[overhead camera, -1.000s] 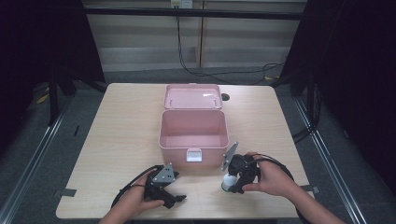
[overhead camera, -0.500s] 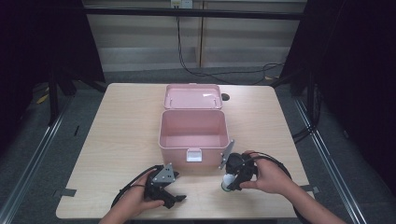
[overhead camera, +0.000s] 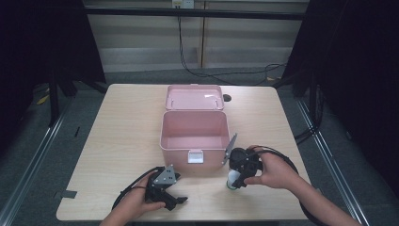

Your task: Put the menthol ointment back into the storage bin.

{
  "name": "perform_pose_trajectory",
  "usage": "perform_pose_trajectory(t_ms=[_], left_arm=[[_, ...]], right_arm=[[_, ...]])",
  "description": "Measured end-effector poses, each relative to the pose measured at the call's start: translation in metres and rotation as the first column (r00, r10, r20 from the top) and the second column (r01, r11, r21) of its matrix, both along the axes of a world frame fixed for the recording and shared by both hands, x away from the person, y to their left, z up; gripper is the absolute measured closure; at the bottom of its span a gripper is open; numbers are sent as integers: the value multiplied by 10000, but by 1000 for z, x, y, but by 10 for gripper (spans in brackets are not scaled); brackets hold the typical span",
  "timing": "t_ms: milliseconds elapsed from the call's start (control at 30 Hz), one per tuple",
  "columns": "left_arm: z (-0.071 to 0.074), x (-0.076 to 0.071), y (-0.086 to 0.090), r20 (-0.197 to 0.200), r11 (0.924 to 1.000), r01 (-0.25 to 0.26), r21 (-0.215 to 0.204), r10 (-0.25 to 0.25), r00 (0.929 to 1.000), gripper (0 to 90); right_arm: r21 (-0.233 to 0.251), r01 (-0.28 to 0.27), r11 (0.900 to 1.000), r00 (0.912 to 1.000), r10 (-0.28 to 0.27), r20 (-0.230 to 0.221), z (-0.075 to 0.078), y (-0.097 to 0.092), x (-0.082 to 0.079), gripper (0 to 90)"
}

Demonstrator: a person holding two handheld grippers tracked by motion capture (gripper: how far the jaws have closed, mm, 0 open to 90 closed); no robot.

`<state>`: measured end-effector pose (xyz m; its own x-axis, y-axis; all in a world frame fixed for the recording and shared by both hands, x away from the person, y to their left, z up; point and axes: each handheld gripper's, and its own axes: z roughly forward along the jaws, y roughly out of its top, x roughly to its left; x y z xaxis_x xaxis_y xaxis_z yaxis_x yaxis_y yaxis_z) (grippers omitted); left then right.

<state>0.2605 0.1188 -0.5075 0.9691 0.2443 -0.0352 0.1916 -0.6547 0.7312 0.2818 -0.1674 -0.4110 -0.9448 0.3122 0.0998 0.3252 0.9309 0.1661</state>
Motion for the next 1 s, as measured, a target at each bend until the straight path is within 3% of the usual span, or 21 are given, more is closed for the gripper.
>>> perform_pose_trajectory(t_ms=[600, 1000], left_arm=[[0, 0, 0, -4, 10000, -5, 1, 5, 10000, 154], [0, 0, 0, -26, 10000, 15, 32, -15, 10000, 154]], right_arm=[[-255, 18, 9997, 10000, -18, 22, 44, 2, 10, 502], [-66, 158, 9999, 9996, -156, 240, 86, 2, 19, 503]])
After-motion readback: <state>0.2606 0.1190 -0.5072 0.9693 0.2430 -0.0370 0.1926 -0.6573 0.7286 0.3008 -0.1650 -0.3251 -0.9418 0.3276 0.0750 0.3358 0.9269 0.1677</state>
